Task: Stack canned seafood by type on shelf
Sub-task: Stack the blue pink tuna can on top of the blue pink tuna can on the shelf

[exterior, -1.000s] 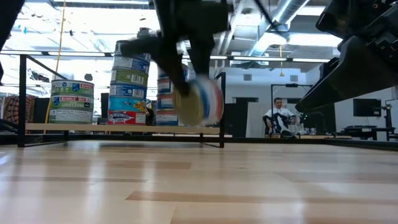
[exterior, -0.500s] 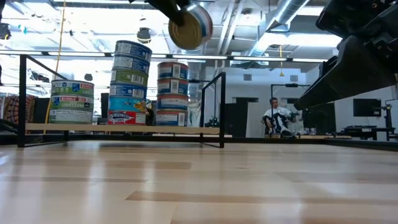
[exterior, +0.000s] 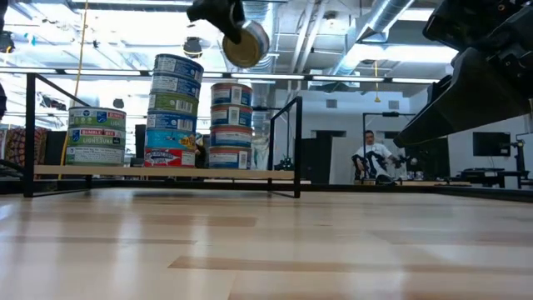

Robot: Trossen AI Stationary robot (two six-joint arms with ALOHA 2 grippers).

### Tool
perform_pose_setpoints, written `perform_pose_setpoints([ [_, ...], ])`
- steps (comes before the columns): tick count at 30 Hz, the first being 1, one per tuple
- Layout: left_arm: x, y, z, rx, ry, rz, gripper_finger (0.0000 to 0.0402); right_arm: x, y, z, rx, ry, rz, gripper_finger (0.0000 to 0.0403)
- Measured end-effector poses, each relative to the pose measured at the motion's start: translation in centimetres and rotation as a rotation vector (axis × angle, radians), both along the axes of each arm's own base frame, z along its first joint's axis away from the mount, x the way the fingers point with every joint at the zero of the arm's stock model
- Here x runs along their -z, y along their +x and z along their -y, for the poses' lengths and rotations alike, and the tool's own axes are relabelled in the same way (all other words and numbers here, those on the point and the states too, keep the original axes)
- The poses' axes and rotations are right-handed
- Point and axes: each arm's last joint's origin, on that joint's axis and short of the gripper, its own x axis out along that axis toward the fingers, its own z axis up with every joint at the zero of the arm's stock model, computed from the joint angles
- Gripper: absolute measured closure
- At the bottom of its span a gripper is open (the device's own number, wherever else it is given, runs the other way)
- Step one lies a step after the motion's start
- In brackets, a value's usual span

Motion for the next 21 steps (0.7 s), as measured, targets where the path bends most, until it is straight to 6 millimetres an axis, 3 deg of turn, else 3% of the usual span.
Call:
perform_pose_setpoints([
  [8,0.0,-0.1,-5.3,-0.112,-0.003,-0.013,0.0211,0.0,0.0,0.0,0.002,0.002,0.001,0.0117],
  [12,0.0,-0.5,-6.9,-0.236,-0.06,0.104,0.0211,0.0,0.0,0.0,0.001,0.001,0.0,0.0117],
  [16,0.1,-0.8,-7.3,-0.355,-0.119,0.236,0.0209,0.0,0.0,0.1,0.001,-0.002,-0.001,0.0117],
  [21,0.4,-0.9,-6.0,-0.417,-0.141,0.294,0.0199,0.0,0.0,0.1,0.001,-0.003,-0.001,0.0117],
])
